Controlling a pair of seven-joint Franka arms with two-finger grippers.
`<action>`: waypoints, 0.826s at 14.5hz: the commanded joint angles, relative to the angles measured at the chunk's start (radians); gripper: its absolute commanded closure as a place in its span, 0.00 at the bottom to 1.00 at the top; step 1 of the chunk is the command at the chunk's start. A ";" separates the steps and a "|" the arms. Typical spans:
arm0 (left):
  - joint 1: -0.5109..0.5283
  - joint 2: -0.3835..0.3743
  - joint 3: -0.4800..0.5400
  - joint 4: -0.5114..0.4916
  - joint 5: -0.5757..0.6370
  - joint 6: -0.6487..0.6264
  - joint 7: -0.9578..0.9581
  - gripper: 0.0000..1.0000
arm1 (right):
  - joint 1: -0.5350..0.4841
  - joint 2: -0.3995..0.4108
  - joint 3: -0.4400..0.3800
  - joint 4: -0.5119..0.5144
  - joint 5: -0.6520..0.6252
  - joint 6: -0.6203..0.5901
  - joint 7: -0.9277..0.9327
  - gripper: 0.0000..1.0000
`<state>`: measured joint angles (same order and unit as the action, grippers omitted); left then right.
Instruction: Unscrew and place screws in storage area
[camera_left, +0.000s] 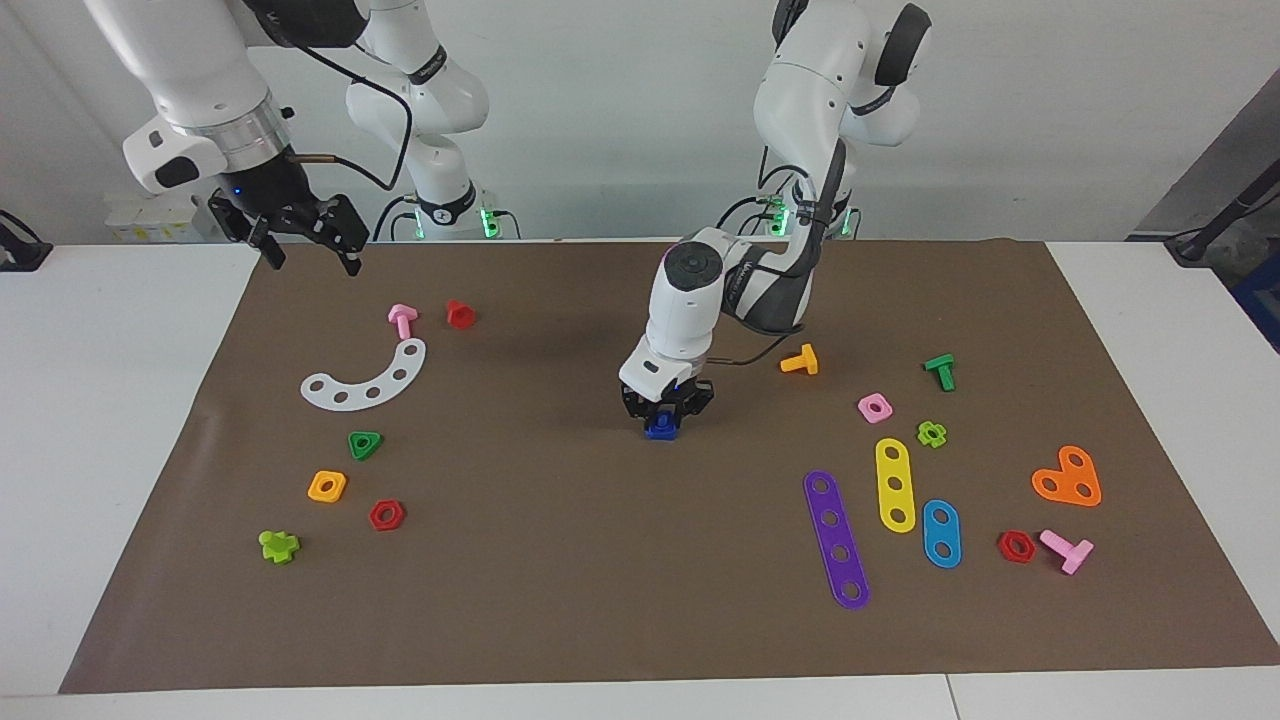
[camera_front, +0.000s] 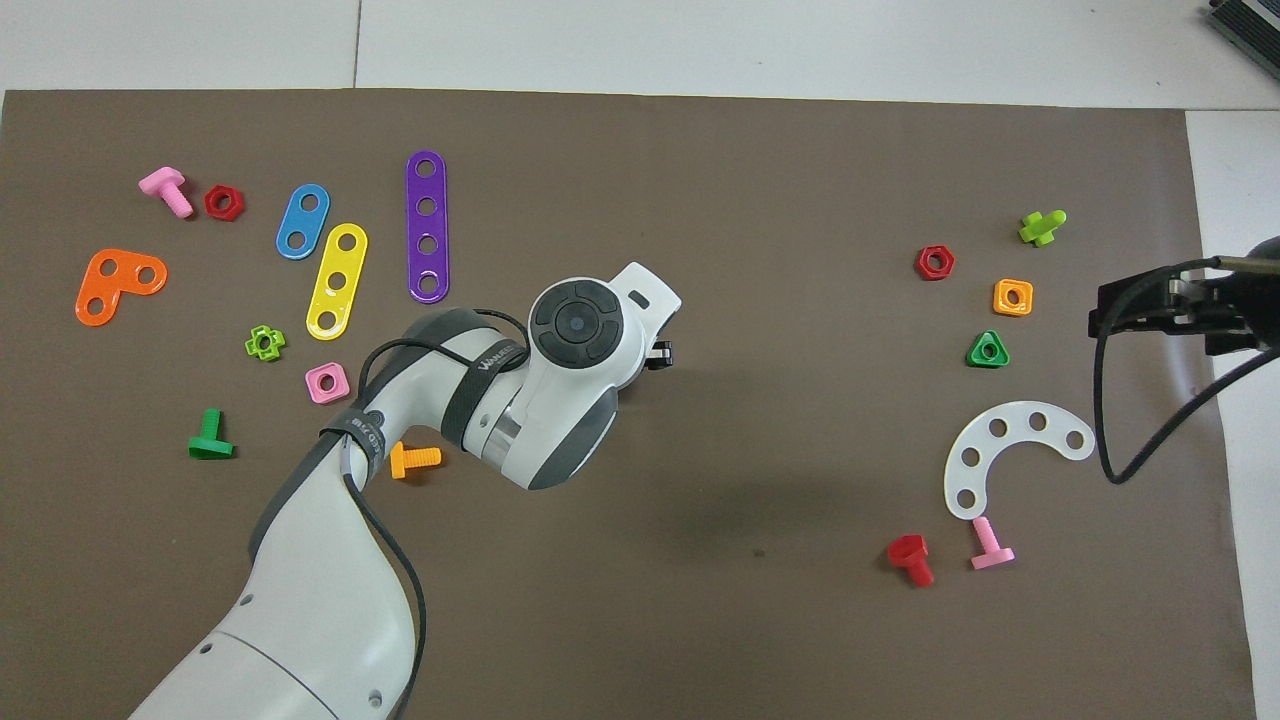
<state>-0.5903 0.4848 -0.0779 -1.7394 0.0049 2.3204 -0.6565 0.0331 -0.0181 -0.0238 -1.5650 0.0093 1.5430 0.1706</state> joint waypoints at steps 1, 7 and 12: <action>-0.014 -0.020 0.015 -0.032 0.021 0.011 0.000 0.87 | -0.013 -0.020 0.004 -0.026 -0.009 0.009 -0.040 0.00; -0.008 -0.012 0.012 0.024 0.001 -0.047 0.001 1.00 | -0.015 -0.025 0.004 -0.029 -0.009 0.009 -0.042 0.00; 0.004 -0.009 0.013 0.090 -0.063 -0.122 0.005 1.00 | -0.027 -0.028 0.004 -0.038 -0.008 0.009 -0.074 0.00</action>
<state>-0.5850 0.4821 -0.0710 -1.6747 -0.0365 2.2465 -0.6582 0.0285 -0.0184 -0.0259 -1.5683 0.0093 1.5430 0.1505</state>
